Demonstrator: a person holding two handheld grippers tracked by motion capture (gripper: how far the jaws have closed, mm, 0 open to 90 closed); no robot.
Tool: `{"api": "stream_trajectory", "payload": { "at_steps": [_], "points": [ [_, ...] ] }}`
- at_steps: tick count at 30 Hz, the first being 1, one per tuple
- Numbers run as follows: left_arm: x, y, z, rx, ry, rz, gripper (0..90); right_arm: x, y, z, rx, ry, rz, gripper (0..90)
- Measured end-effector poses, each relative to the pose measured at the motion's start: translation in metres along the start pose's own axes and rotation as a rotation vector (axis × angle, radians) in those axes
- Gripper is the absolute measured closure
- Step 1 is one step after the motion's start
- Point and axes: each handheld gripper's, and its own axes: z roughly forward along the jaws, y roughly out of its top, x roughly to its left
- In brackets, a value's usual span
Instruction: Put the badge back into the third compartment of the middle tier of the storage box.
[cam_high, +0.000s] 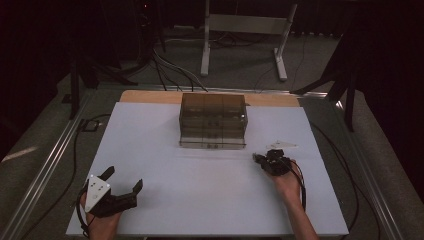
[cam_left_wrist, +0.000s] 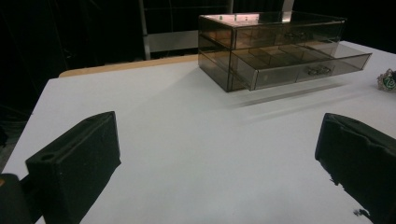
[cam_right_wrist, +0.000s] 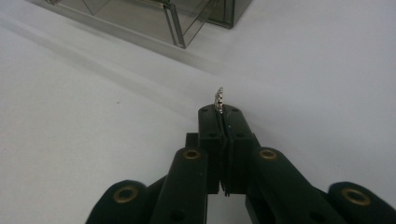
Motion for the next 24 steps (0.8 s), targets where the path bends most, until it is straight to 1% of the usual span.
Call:
{"api": "stream_trajectory", "payload": {
  "at_steps": [9,16,24],
  "points": [
    [0.0000,-0.0001,0.0001,0.001,-0.001,0.000,1.0,-0.0007,-0.0001,-0.0012,-0.009,-0.010,0.005,88.7],
    [-0.0002,-0.0003,0.0004,0.002,-0.002,0.001,1.0,-0.0021,0.0002,-0.0032,-0.022,-0.004,0.018,88.7],
    [-0.0004,-0.0004,0.0009,0.005,-0.004,0.003,1.0,-0.0025,0.0007,-0.0063,-0.029,-0.005,0.018,88.7]
  ]
}}
